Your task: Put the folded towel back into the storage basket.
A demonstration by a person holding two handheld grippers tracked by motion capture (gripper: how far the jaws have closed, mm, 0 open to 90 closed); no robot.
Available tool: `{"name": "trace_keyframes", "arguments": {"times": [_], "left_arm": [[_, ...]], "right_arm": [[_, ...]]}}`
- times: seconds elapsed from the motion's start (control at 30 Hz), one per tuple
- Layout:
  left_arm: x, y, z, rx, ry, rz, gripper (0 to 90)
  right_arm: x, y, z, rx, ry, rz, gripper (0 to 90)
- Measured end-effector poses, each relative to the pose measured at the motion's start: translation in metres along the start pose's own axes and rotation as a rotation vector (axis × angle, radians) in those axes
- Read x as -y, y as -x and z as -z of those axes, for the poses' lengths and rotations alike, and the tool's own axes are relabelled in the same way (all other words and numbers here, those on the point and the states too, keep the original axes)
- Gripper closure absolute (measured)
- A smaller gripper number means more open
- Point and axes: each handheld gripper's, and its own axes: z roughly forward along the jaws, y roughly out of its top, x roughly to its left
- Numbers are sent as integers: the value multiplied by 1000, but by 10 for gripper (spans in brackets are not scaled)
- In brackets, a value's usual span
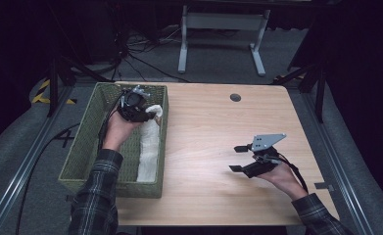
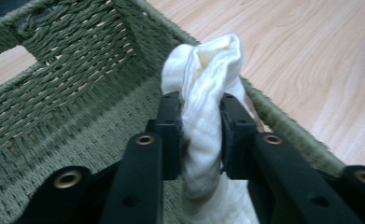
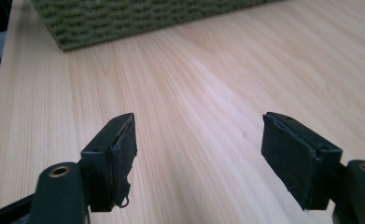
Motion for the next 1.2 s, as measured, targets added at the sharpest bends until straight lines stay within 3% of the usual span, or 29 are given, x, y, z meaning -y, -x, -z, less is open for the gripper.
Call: {"name": "trace_keyframes", "arguments": {"times": [0.2,0.23,0.4,0.53,0.7,0.87,1.2], "left_arm": [[-1,-2,5,-7,50,39,523],[-1,-2,7,-11,55,26,497],[-3,9,16,33,104,37,407],[-4,19,17,52,111,23,365],[-9,38,15,80,114,4,339],[-14,60,13,111,126,-21,301],[-21,103,3,163,134,-34,260]], "right_arm": [[27,3,18,25,-22,-43,259],[31,3,22,33,-25,-53,257],[47,6,34,66,-34,-93,240],[58,10,39,87,-44,-115,224],[68,13,45,107,-65,-142,215],[74,15,47,125,-79,-136,215],[86,17,58,153,-93,-160,205]]}}
